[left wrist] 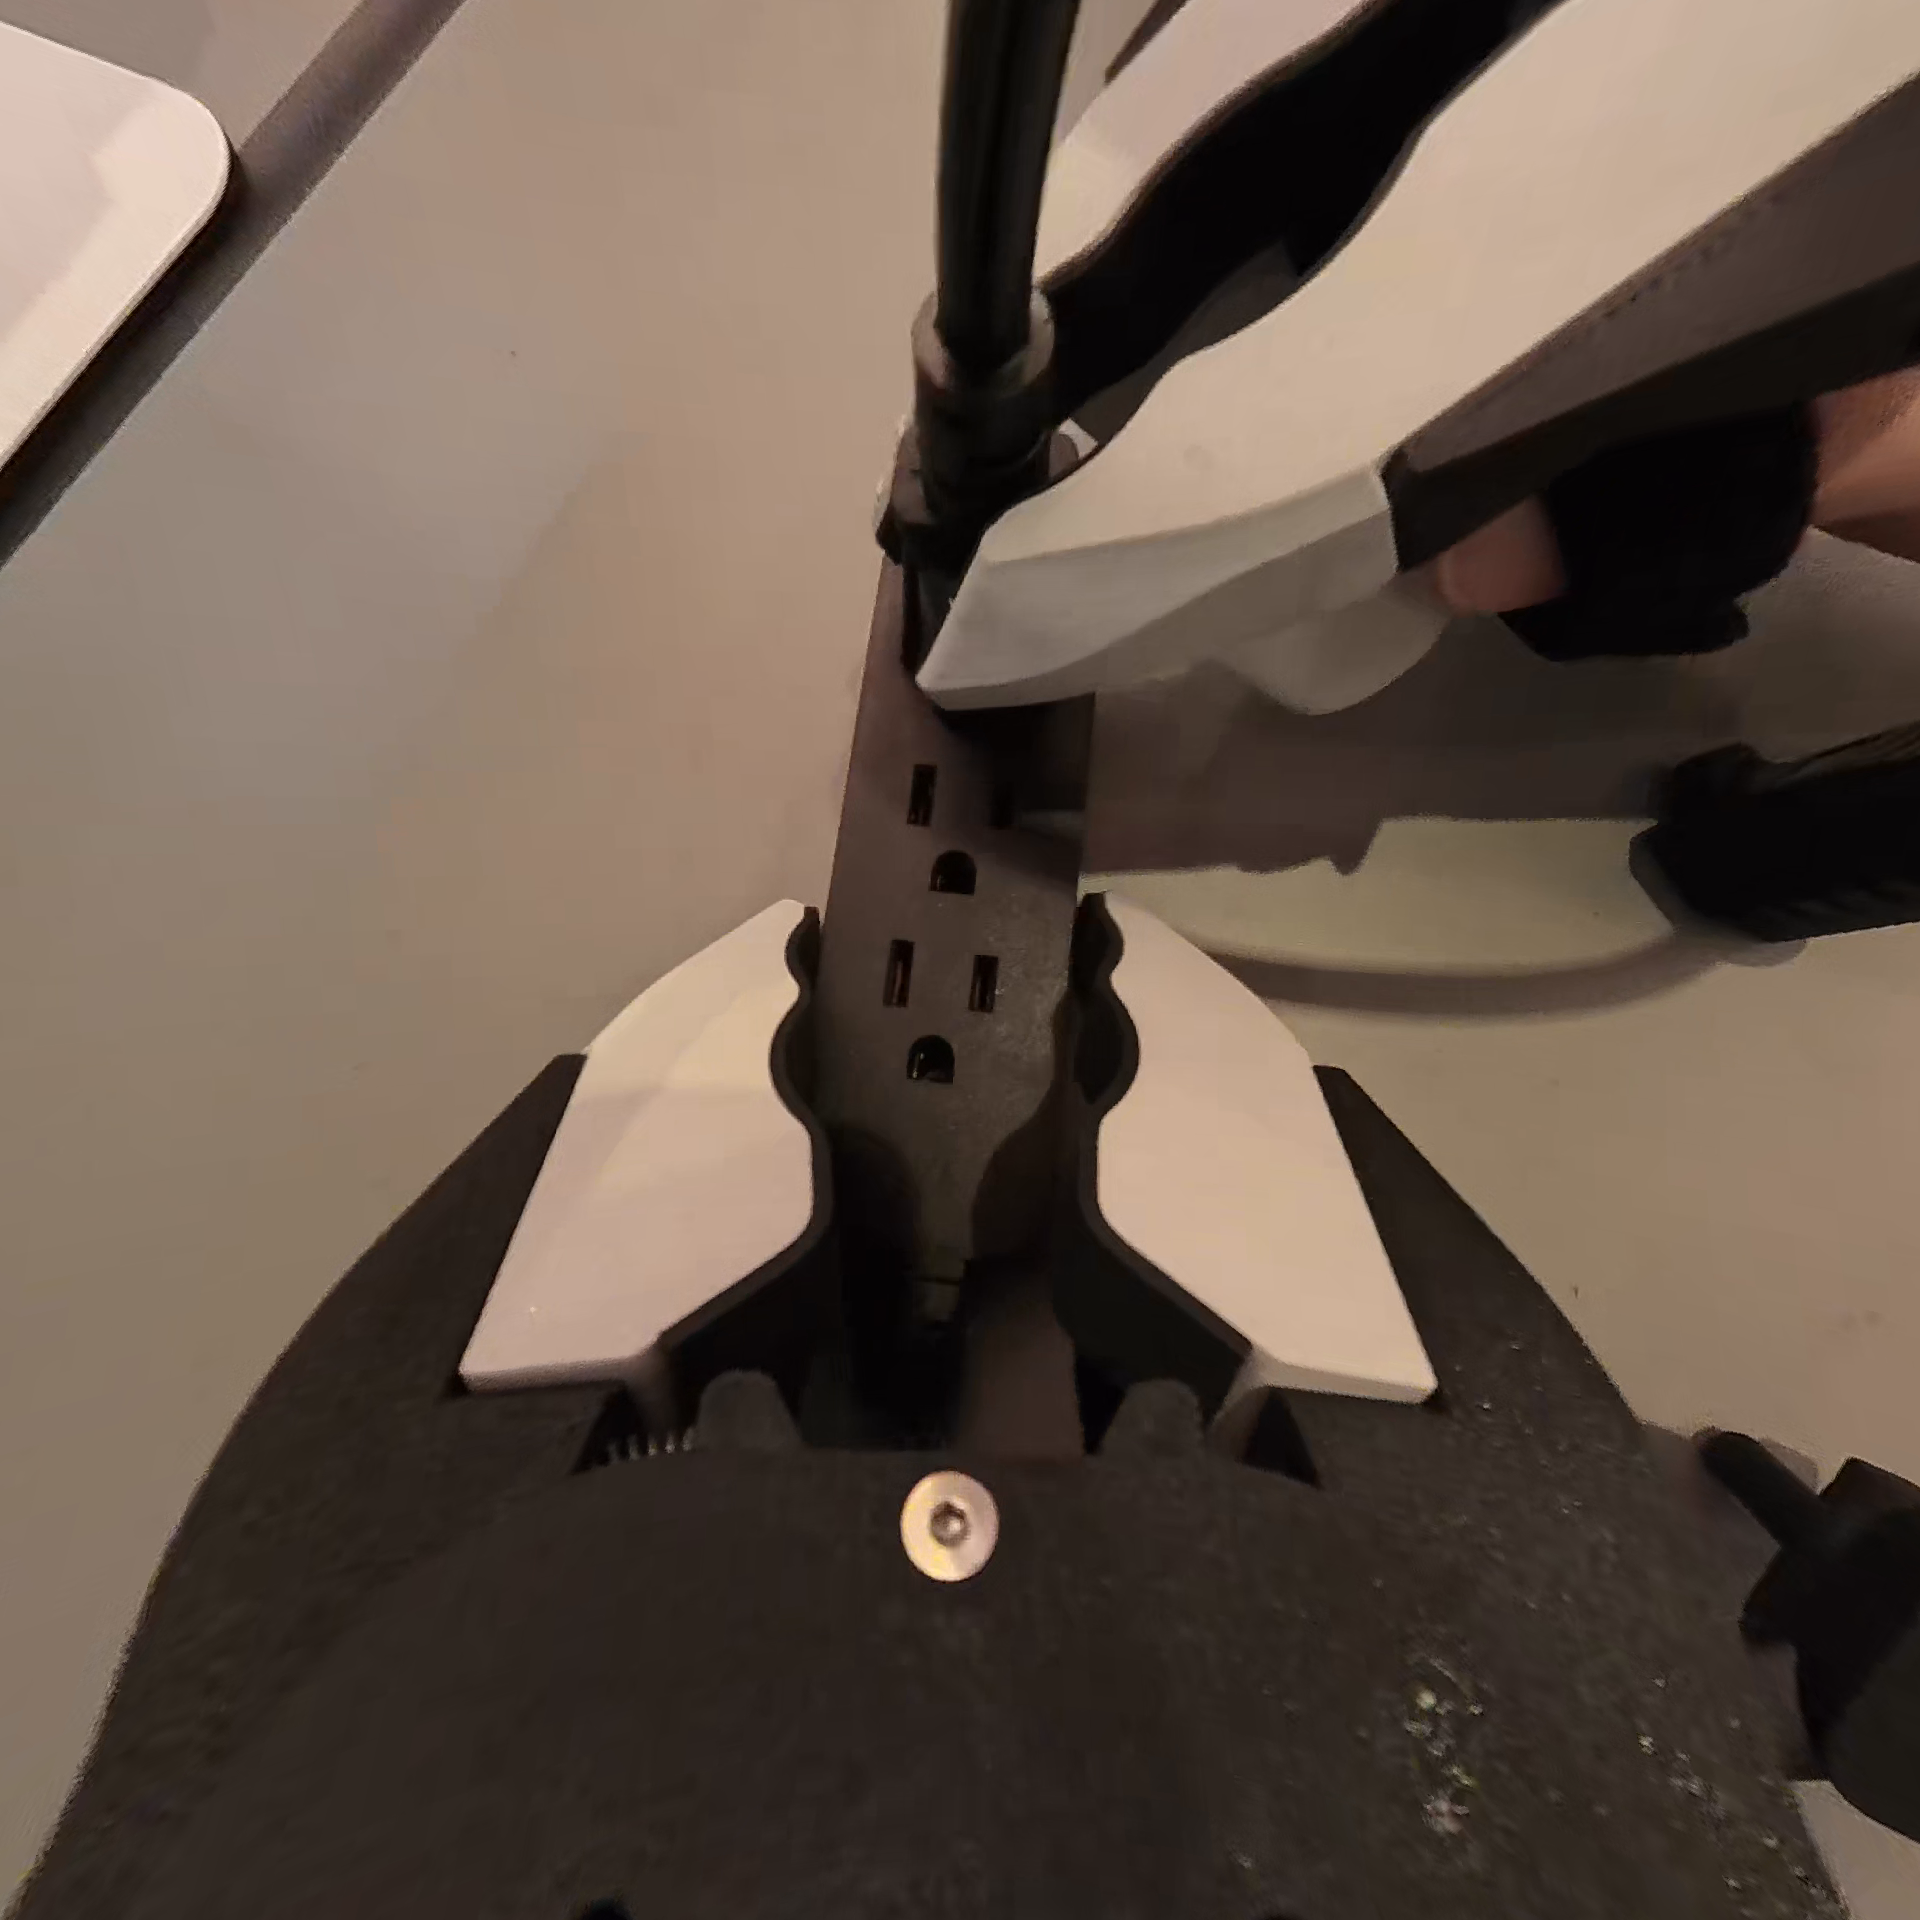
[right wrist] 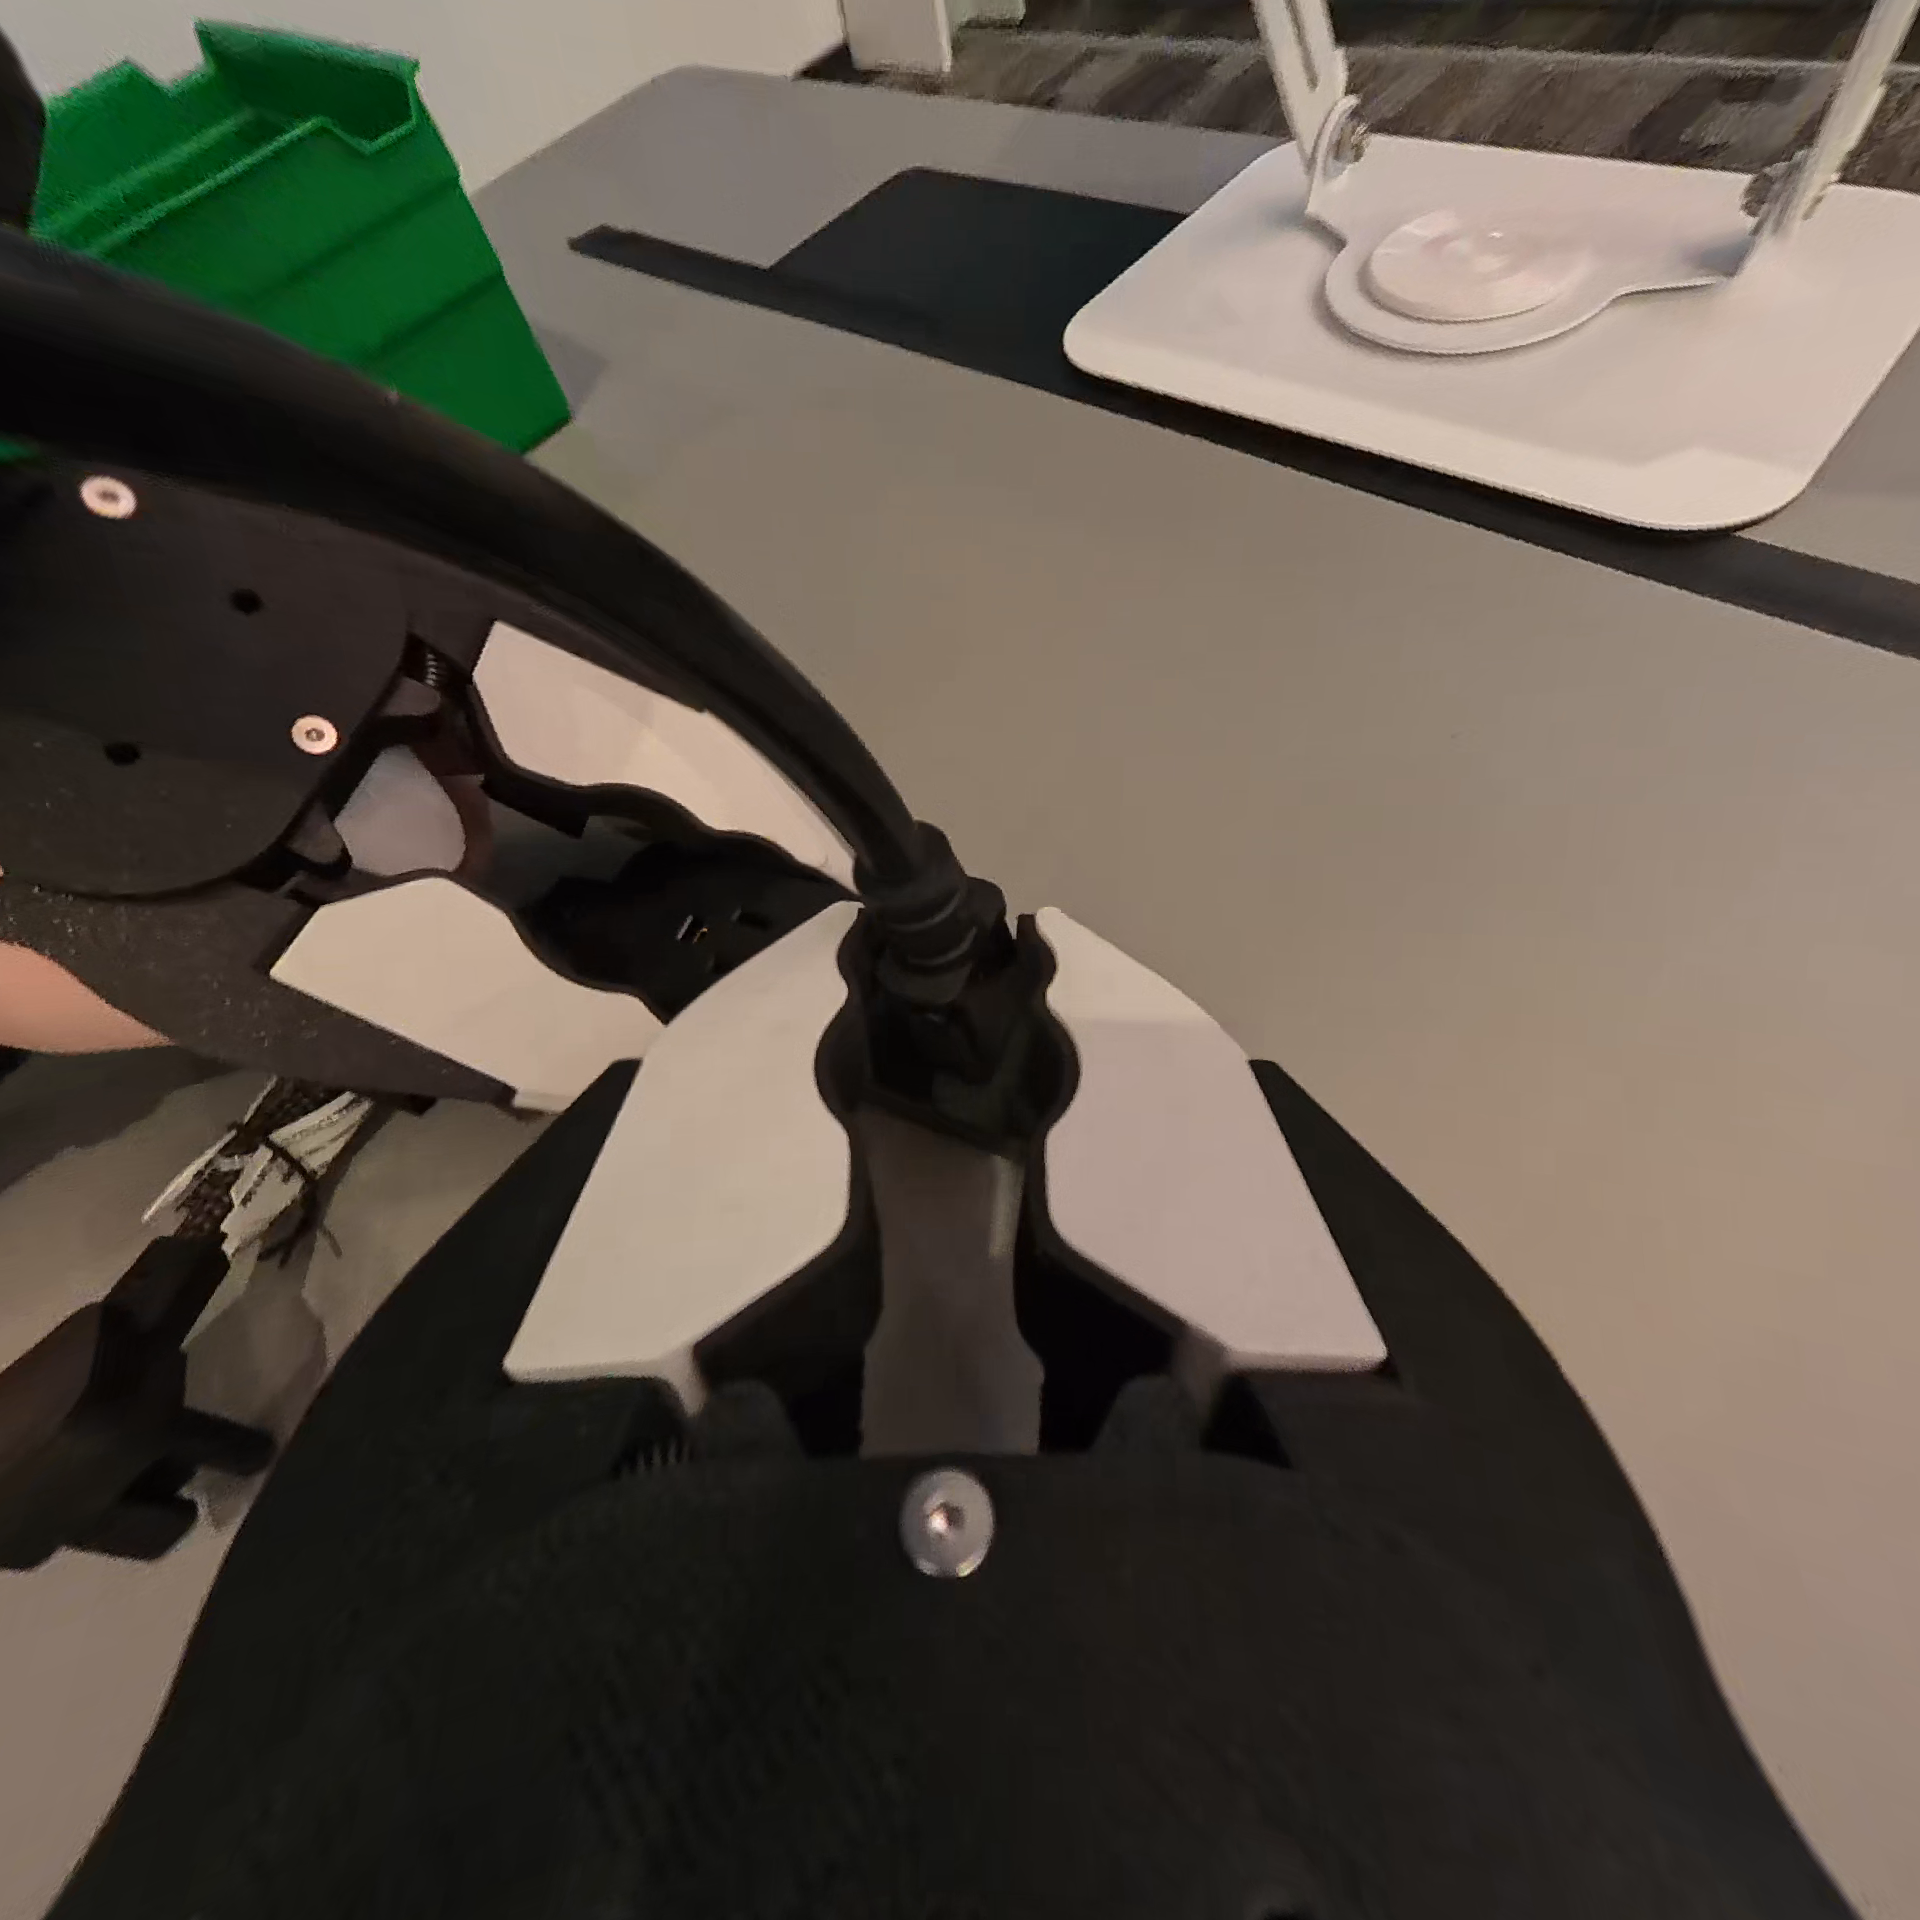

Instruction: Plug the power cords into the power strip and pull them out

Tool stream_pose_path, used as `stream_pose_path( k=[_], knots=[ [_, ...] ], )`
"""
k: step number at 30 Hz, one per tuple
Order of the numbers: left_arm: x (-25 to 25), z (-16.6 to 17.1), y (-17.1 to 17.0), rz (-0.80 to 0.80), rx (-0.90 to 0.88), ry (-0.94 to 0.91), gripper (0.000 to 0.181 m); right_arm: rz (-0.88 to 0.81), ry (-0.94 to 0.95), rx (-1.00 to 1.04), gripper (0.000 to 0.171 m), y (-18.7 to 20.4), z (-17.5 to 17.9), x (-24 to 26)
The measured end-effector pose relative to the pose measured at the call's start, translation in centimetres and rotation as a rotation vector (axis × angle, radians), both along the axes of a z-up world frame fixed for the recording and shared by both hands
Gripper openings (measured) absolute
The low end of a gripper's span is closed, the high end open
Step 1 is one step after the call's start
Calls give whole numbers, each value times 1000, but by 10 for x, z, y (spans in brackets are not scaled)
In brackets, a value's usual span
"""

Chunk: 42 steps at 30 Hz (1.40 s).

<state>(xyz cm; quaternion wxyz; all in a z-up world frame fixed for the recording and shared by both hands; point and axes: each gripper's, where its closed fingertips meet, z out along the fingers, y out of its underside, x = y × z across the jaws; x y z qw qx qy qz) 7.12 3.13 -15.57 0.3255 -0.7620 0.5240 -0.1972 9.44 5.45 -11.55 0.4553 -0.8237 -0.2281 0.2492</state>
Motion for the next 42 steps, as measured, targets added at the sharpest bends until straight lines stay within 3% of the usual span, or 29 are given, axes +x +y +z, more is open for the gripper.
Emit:
stream_pose_path(
  k=[5,10,13,18,19,21,25,33,39,42],
  knots=[
    [2,0,-1,22,-12,0,46,-35,96,-32,26,-2,1,-4],
    [3,-1,0,73,-14,3,46,-85,94,12,26,2,1,-4],
    [6,-1,0,103,-10,9,46,-48,79,-18,35,3,-4,-7],
    [7,-1,0,122,-5,11,46,-22,18,8,28,6,-6,-5],
    [8,-1,-1,124,-5,11,46,-11,5,-1,30,7,-8,-8],
    [11,-1,-3,107,-8,10,46,8,-68,-33,50,7,-18,-13],
    [11,-1,-5,92,-8,8,46,-39,-101,21,27,11,-14,-6],
    [12,-1,-4,123,-12,3,46,-26,-104,28,27,13,-14,-7],
    [15,-1,-4,155,-13,-1,45,-4,-114,7,39,12,-17,-9],
    [17,-1,-3,183,-12,-3,46,-40,-88,18,29,15,-14,-3]
  ],
)
